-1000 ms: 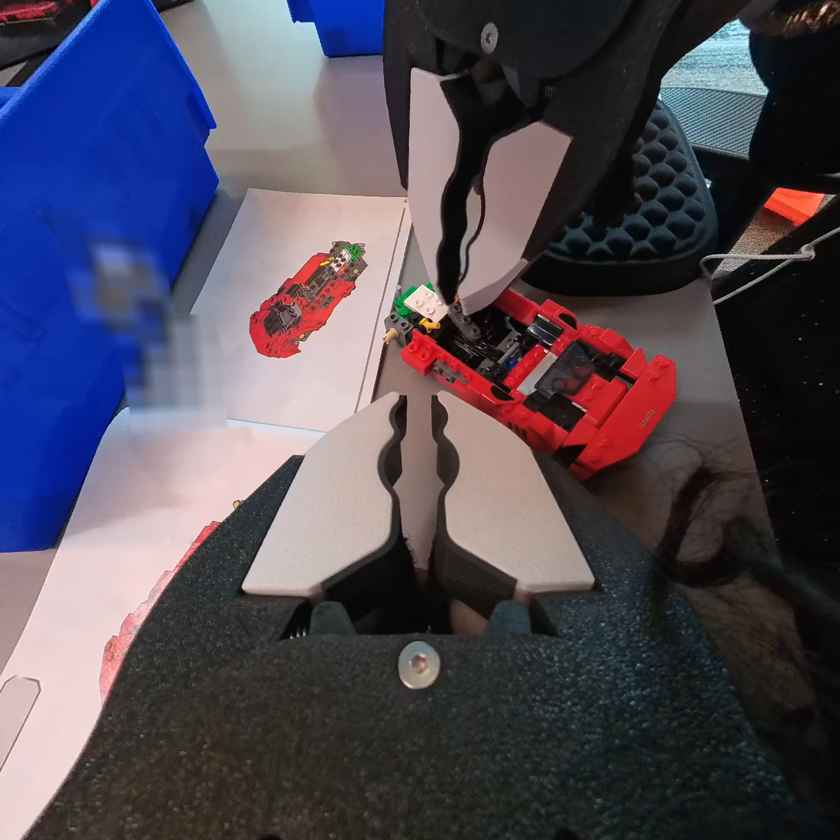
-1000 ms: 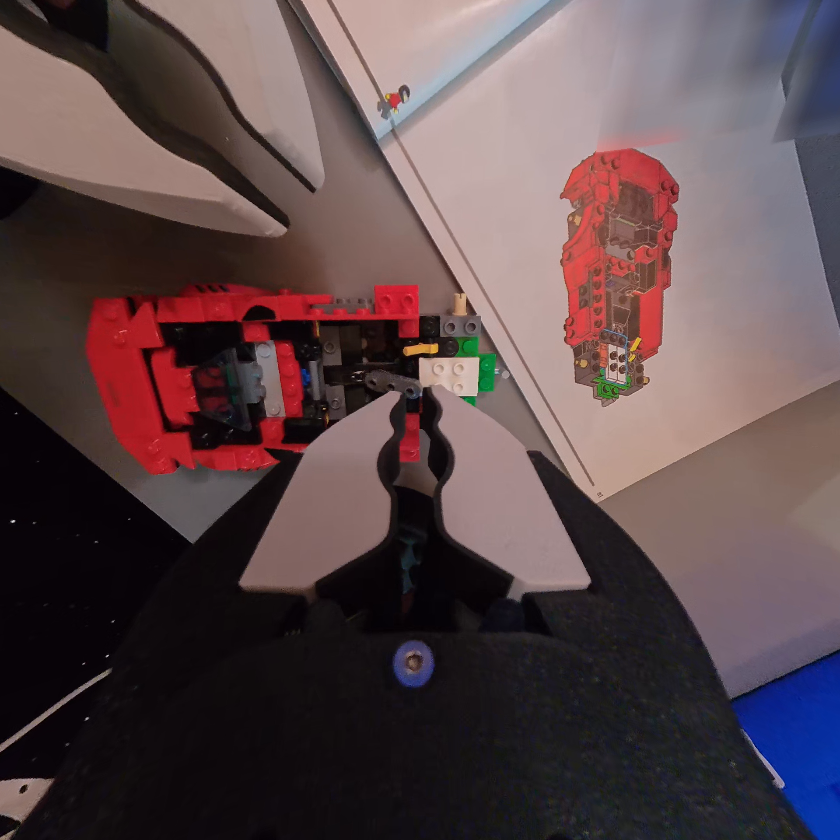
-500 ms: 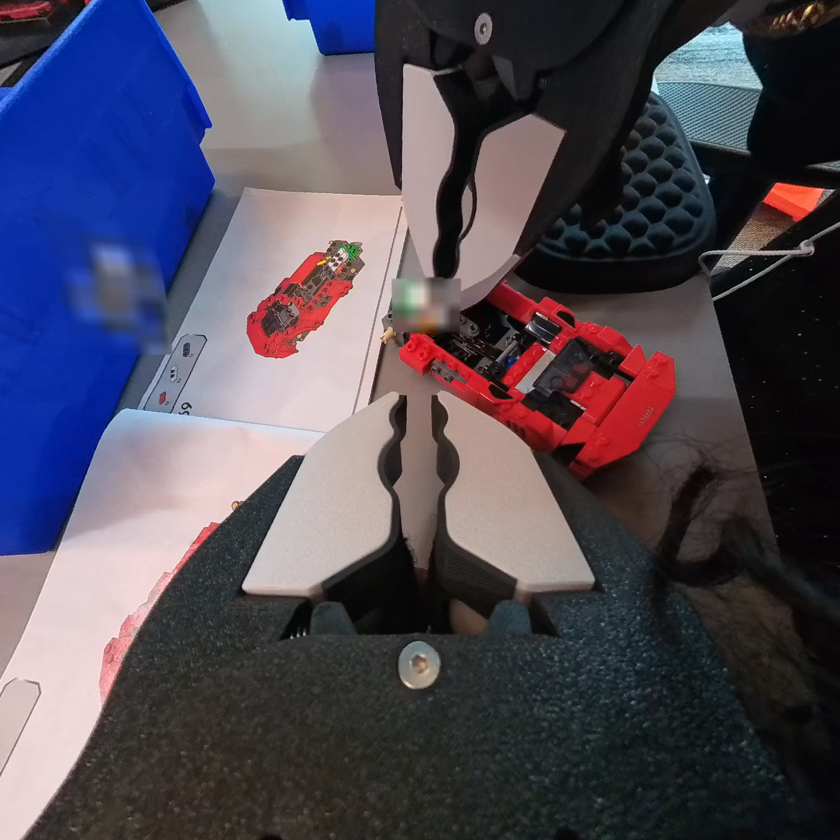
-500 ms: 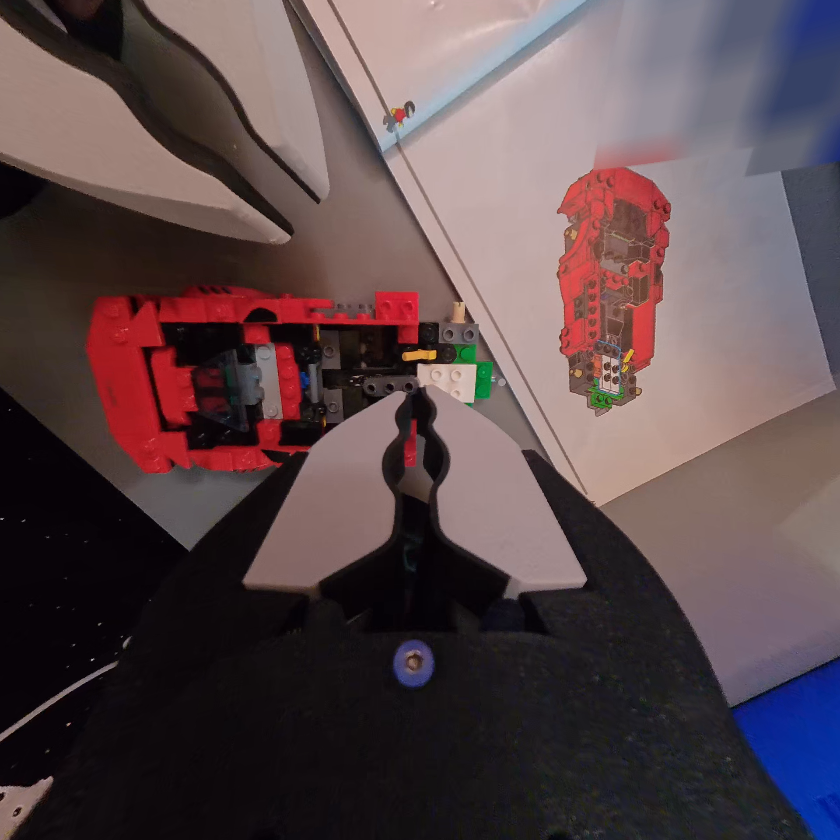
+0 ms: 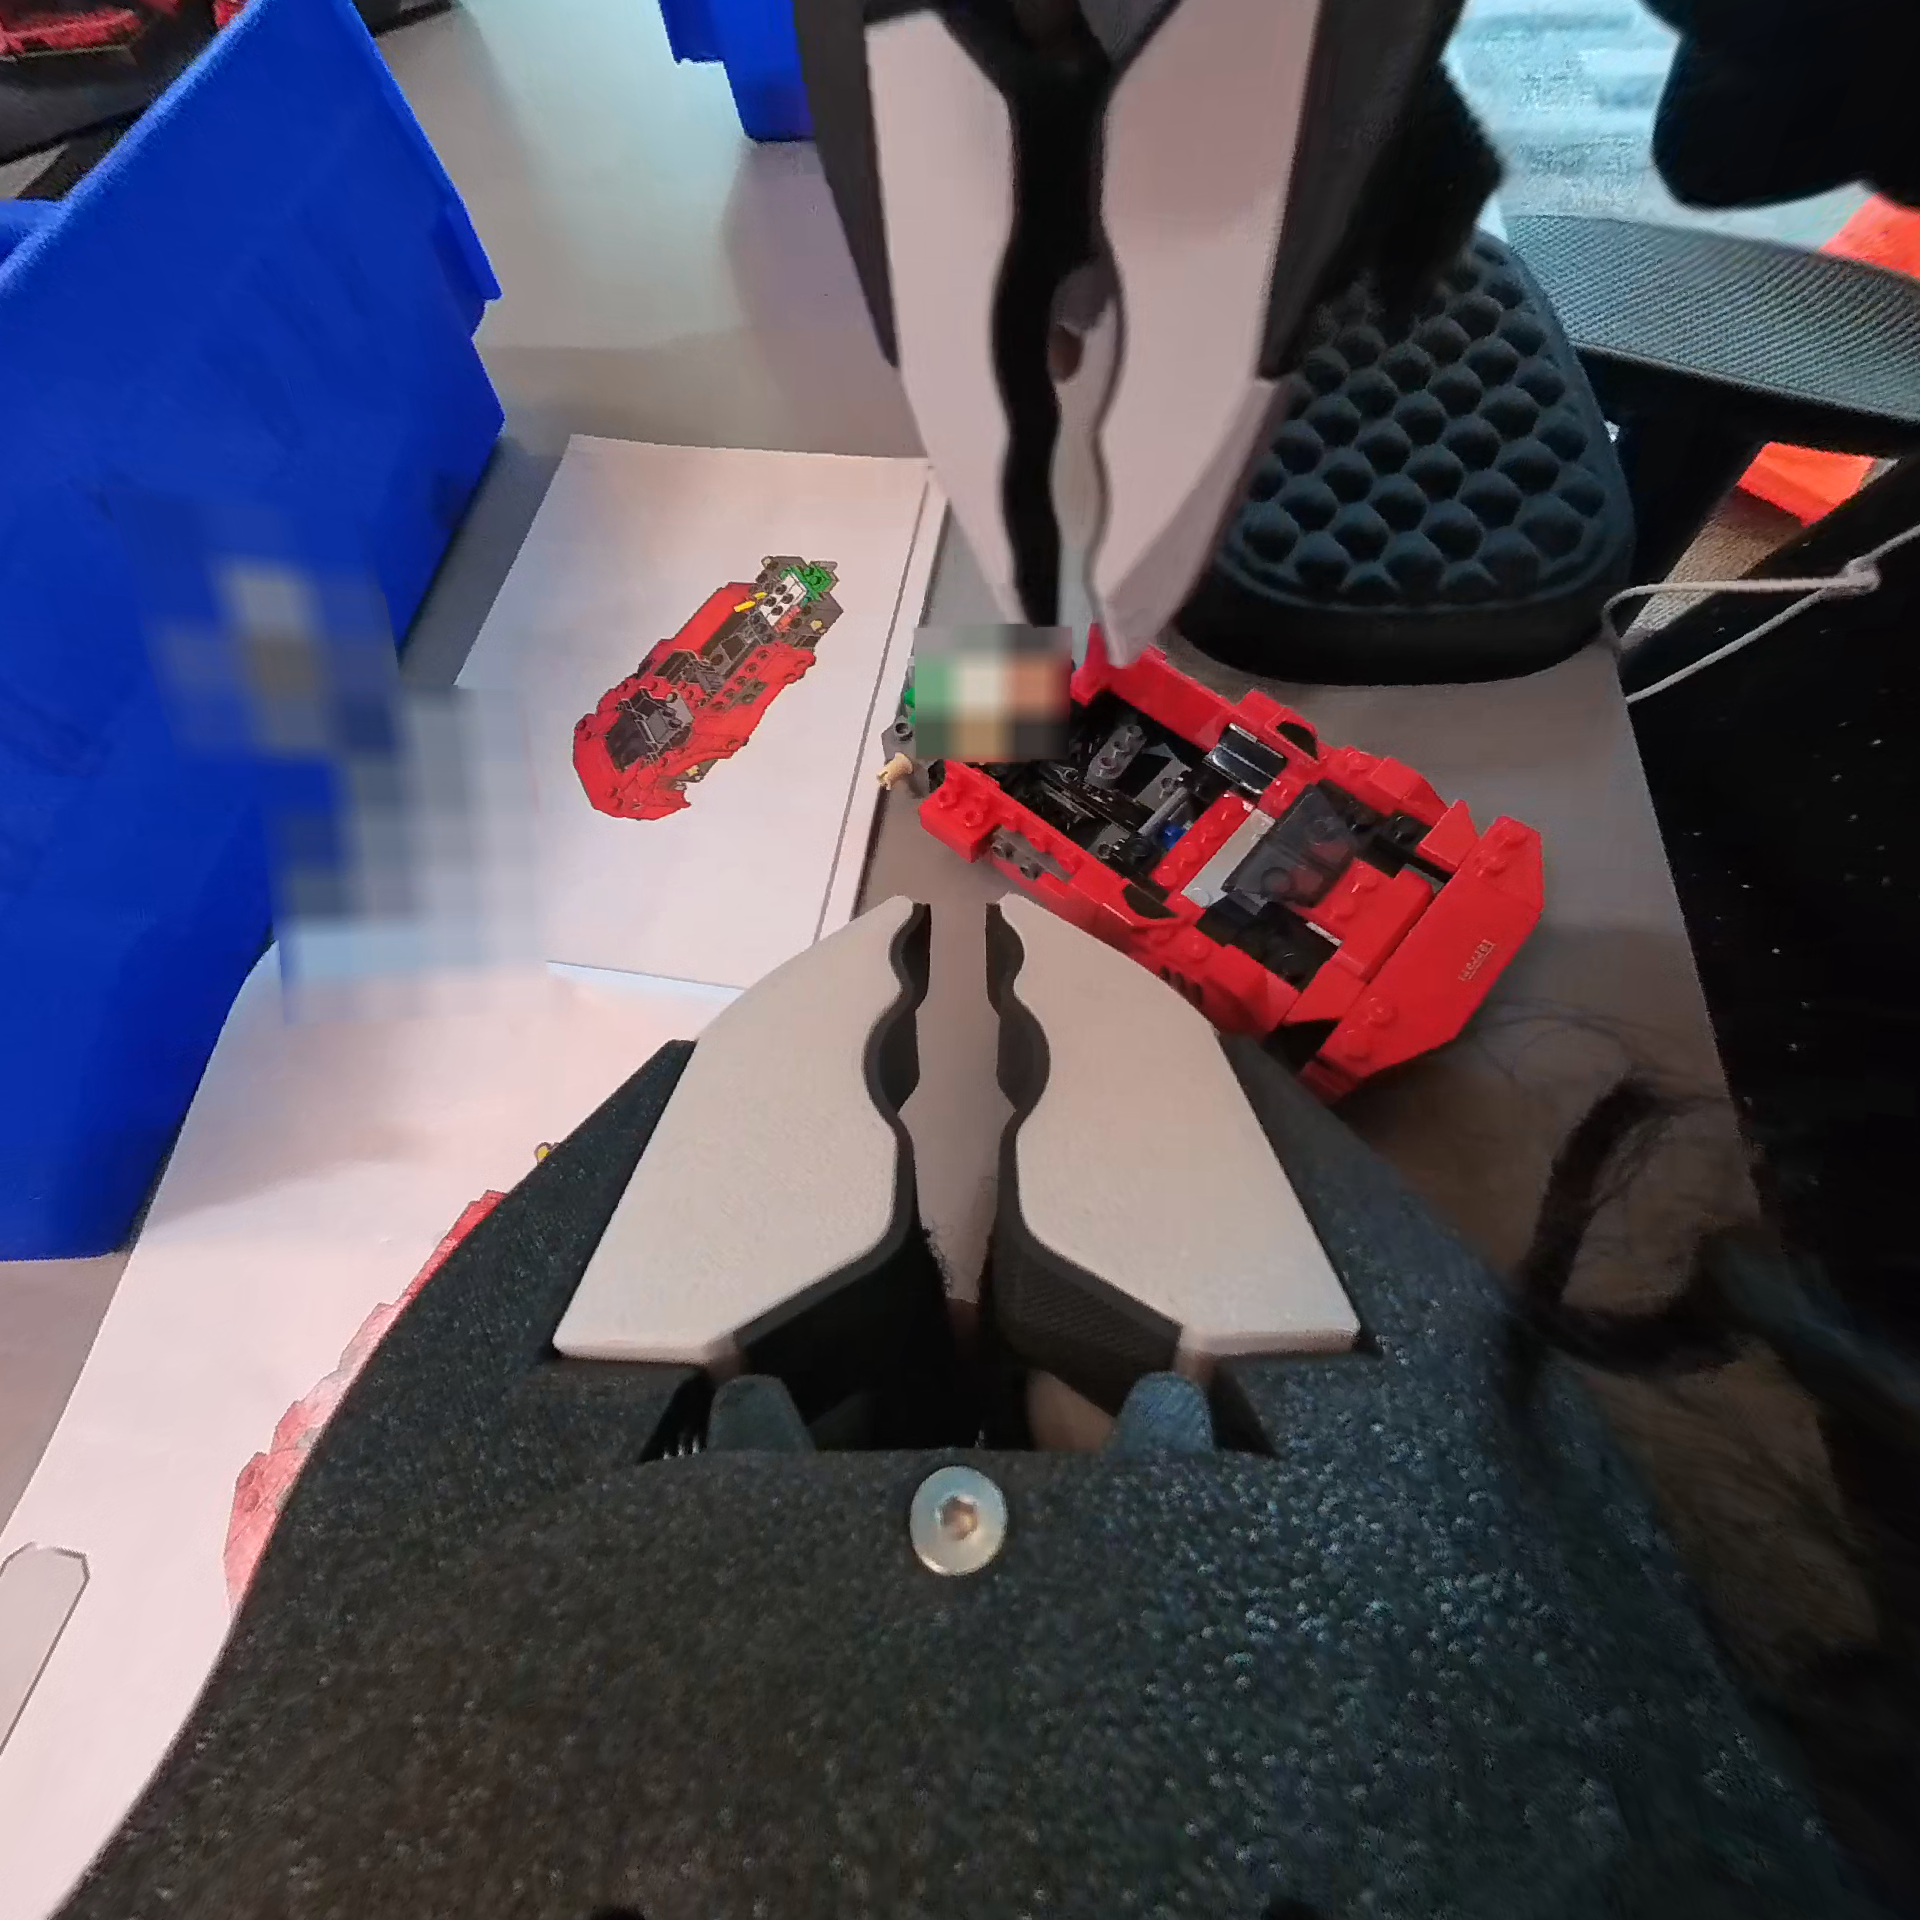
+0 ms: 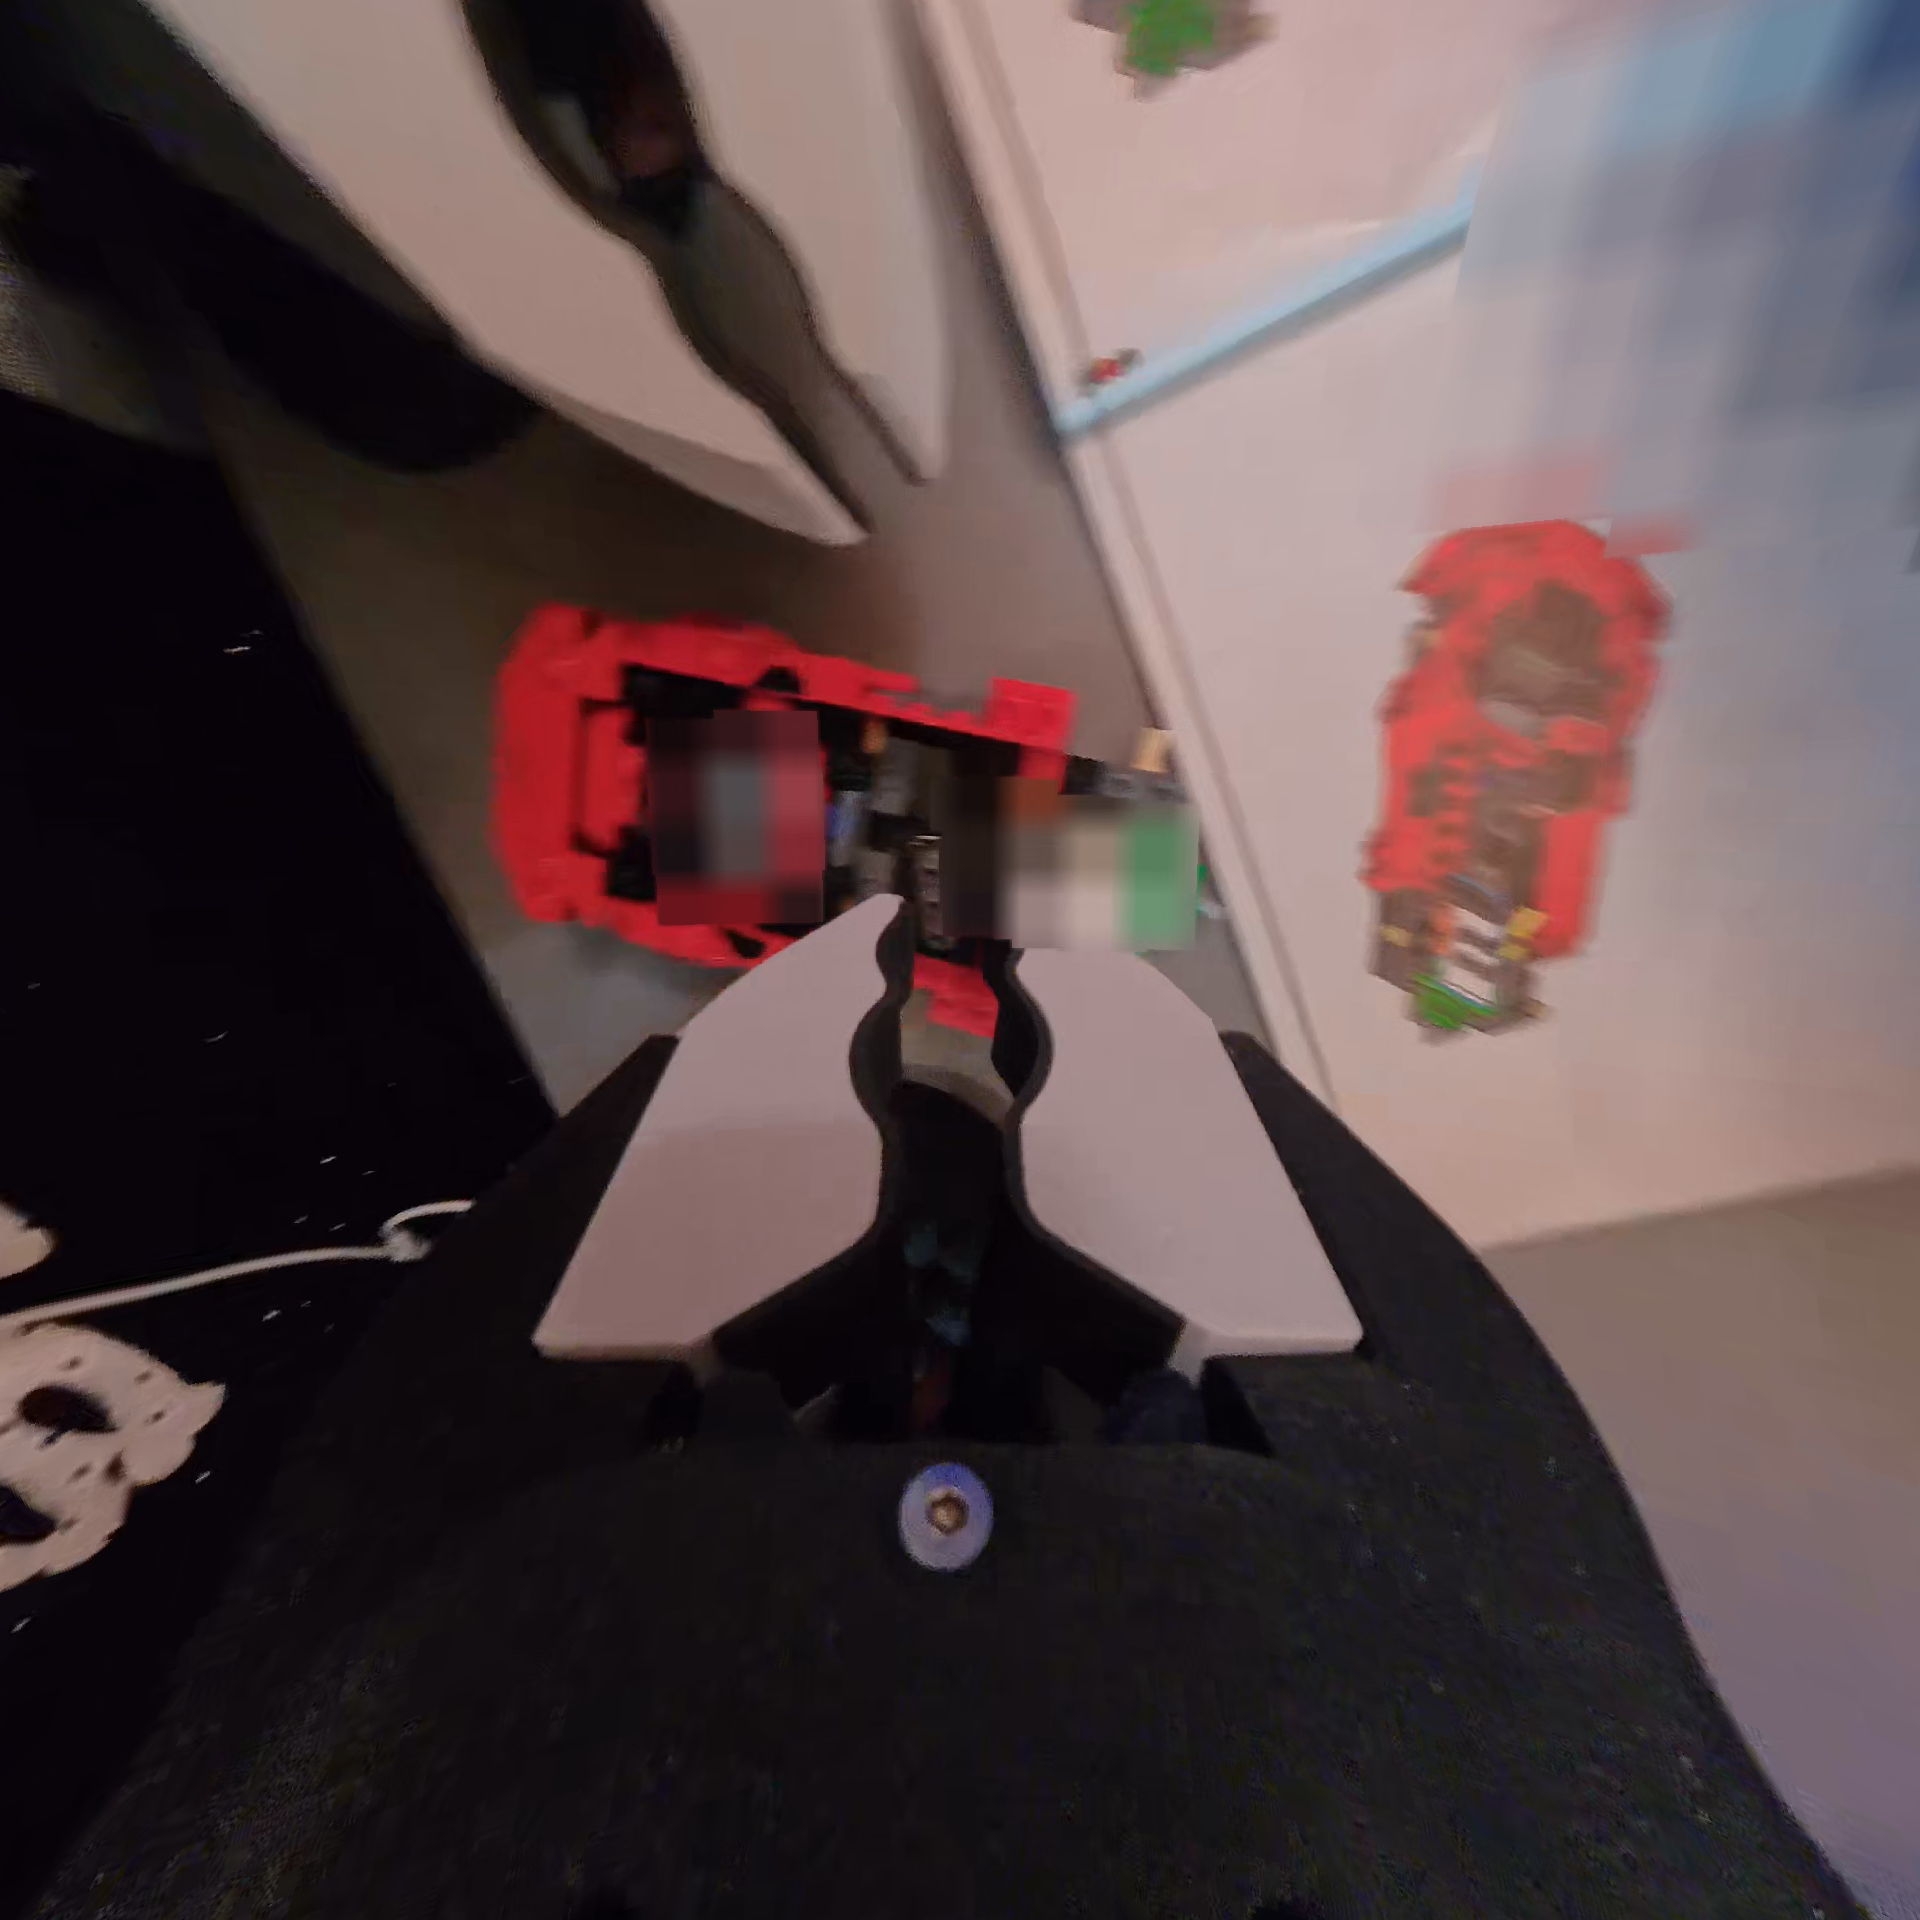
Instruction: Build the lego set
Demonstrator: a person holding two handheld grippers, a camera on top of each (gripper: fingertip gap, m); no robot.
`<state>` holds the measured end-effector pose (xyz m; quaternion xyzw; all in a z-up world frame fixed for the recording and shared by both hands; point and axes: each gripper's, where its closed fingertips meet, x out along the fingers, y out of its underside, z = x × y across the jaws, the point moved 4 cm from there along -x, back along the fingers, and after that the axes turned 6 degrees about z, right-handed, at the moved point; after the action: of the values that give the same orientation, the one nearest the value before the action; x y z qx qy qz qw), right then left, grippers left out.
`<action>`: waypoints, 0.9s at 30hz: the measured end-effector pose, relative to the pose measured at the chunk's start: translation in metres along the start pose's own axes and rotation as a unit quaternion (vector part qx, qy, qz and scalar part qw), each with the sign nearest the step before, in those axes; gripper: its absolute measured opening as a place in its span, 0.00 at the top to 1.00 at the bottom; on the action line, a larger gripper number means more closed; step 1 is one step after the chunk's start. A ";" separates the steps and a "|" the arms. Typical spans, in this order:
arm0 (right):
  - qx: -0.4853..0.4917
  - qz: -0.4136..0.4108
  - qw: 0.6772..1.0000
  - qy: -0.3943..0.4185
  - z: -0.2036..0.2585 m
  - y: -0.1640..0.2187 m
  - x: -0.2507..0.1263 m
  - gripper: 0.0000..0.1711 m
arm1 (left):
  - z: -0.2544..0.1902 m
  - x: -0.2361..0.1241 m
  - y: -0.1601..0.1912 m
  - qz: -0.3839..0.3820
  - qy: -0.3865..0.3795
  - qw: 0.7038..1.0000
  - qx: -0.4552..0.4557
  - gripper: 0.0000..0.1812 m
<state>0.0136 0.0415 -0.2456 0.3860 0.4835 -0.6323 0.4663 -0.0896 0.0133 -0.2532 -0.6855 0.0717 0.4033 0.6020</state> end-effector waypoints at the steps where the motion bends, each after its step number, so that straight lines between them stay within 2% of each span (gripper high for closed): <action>1: -0.004 0.008 1.000 -0.011 0.004 0.001 0.003 0.92 | 0.000 0.000 0.000 -0.001 0.000 1.000 -0.002 0.95; 3: -0.003 0.045 0.999 0.012 0.002 0.005 0.010 0.90 | 0.001 -0.001 0.000 -0.003 0.000 1.000 -0.005 0.95; 17: 0.002 0.094 0.994 0.053 0.006 0.004 0.030 0.93 | 0.001 -0.001 -0.001 -0.004 -0.002 1.000 -0.002 0.95; 21: 0.006 0.085 0.995 0.055 0.007 0.004 0.030 0.95 | 0.000 -0.001 -0.001 -0.003 -0.002 1.000 0.000 0.95; 27: 0.039 0.049 0.995 0.078 -0.006 -0.003 0.006 0.96 | 0.000 -0.001 -0.001 -0.004 -0.003 1.000 0.000 0.95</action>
<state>0.0088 0.0467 -0.2520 0.4752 0.4741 -0.5951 0.4419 -0.0900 0.0135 -0.2519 -0.6845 0.0670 0.4024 0.6042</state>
